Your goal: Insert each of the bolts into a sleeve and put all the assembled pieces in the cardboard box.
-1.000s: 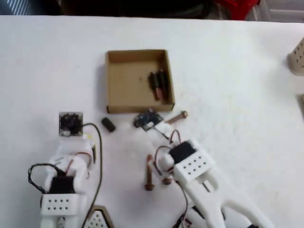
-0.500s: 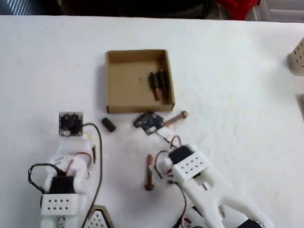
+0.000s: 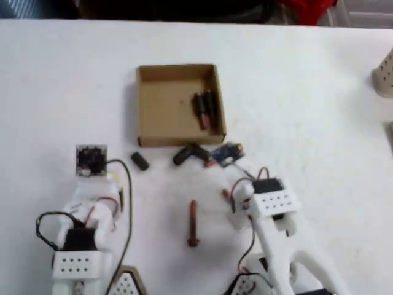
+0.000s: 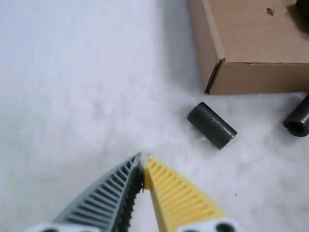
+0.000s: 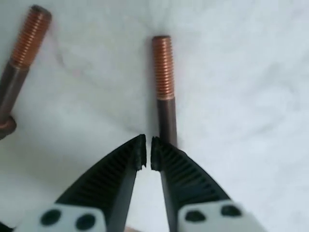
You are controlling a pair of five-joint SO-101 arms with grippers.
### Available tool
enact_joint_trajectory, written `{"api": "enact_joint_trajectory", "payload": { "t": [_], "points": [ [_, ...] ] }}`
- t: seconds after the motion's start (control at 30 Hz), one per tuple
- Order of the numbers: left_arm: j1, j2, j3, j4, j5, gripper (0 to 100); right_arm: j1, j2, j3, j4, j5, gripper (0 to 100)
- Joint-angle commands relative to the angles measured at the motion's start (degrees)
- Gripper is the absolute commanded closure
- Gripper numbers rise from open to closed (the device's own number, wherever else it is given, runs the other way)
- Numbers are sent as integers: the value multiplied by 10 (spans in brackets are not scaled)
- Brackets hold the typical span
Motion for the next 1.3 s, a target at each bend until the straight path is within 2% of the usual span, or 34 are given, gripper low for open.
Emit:
{"api": "enact_joint_trajectory", "payload": {
  "t": [0.0, 0.23, 0.37, 0.63, 0.87, 1.0, 1.27],
  "points": [
    [6, -7, -3, -12, -4, 976, 41, 1, -31, 11, 40, 981],
    [6, -7, -3, -12, -4, 976, 51, -4, -86, 78, 51, 981],
    [6, -7, -3, -12, -4, 976, 21, 0, -100, 135, 50, 981],
    [5, -7, -3, -12, -4, 976, 20, 15, -64, 90, -5, 981],
    [5, -7, -3, -12, -4, 976, 33, 155, -91, 62, -3, 981],
    [5, -7, -3, -12, -4, 976, 72, 180, -95, 14, -5, 981],
    [5, -7, -3, -12, -4, 976, 166, 182, -129, 9, -1, 981]
  ]
}}
